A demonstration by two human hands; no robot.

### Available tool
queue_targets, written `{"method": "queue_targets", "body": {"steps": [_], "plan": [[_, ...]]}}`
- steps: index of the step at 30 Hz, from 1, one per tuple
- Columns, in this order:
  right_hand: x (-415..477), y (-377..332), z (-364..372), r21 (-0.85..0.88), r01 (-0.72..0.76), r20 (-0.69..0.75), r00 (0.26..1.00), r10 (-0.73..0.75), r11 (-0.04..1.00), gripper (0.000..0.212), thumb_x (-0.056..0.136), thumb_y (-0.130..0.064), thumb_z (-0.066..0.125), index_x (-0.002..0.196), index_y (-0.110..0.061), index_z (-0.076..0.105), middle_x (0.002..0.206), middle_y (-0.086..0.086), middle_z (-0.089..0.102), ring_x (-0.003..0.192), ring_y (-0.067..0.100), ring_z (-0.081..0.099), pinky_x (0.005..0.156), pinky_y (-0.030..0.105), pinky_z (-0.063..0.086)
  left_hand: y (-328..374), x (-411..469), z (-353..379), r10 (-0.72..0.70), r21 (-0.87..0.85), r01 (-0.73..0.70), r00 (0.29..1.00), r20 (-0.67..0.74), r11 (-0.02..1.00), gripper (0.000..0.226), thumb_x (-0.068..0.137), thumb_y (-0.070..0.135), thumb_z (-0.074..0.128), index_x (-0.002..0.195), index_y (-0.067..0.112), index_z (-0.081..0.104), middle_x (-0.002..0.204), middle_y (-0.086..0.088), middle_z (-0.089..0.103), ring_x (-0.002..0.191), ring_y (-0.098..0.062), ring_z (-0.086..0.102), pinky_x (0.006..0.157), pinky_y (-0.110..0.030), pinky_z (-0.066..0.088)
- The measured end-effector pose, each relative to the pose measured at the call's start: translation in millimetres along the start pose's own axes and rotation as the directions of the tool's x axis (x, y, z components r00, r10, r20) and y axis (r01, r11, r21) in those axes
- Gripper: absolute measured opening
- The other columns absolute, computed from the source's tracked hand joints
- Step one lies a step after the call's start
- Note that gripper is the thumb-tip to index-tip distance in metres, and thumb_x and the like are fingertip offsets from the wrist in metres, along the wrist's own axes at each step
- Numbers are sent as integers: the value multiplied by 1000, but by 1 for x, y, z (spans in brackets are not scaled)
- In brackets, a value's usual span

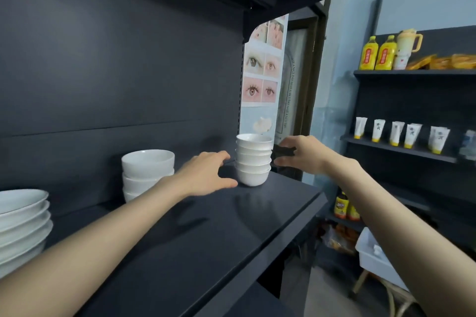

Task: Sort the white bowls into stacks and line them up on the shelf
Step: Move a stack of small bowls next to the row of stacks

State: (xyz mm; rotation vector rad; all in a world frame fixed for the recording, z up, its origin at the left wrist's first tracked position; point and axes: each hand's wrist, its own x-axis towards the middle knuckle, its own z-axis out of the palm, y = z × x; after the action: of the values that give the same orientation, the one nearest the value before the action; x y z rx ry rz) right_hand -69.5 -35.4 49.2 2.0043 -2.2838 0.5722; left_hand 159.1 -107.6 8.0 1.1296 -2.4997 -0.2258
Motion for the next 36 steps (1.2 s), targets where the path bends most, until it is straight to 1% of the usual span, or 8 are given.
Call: {"method": "queue_targets", "body": {"steps": [6,11,16,19,24,30,33,36], "plan": [[76,53,23,92,51,22,998,-53,994,62,85,-44,66,136,-13,46,136,11,54,119,26,53,94,33,44,-5,75,46,-110,-185,106,994,-11,977,68,78,48,71,131,16,44,130,5,51,114,-16,51,97,-33,44],[128,84,45,310,74,77,992,-103,948,85,78,-54,69,144,-14,34,138,9,52,117,21,54,88,25,39,-5,121,77,-216,-380,187,976,-35,906,77,72,48,77,132,16,41,119,11,43,106,-8,47,88,-24,40],[168,104,68,572,107,120,970,-212,813,101,68,-57,76,148,-24,25,135,0,47,109,17,58,76,25,53,-12,153,108,-365,-543,284,930,-45,790,87,48,66,78,117,25,45,124,10,55,113,-7,54,98,-33,47],[185,117,82,665,126,156,940,-302,736,104,64,-57,79,148,-29,24,135,-4,47,116,15,54,95,34,51,-6,161,123,-426,-672,269,901,-77,690,80,56,49,86,120,20,47,117,13,60,108,-2,57,87,-22,48],[201,127,91,803,194,130,865,-484,563,68,75,-27,79,129,-27,37,107,-24,52,96,-8,55,70,3,47,10,164,136,-522,-776,216,836,-166,593,88,43,51,82,120,22,50,113,13,66,102,2,62,85,-19,49],[215,133,103,857,255,37,837,-547,448,59,70,-30,83,117,-30,47,109,-21,59,102,-5,58,78,13,49,23,163,138,-576,-800,219,797,-183,558,72,60,31,84,124,18,55,115,8,69,107,-6,64,83,-19,50],[219,135,107,871,266,19,824,-567,414,48,70,-29,82,101,-41,47,102,-27,58,97,-9,57,74,9,46,25,162,136,-587,-797,237,791,-173,555,74,61,30,88,126,17,55,116,7,69,108,-7,64,86,-21,50],[222,137,111,879,275,2,816,-579,390,45,70,-28,83,94,-43,47,98,-26,60,91,-12,58,70,6,47,26,163,135,-588,-798,238,790,-172,553,60,72,16,82,126,14,55,116,5,69,105,-7,65,80,-19,51]]}}
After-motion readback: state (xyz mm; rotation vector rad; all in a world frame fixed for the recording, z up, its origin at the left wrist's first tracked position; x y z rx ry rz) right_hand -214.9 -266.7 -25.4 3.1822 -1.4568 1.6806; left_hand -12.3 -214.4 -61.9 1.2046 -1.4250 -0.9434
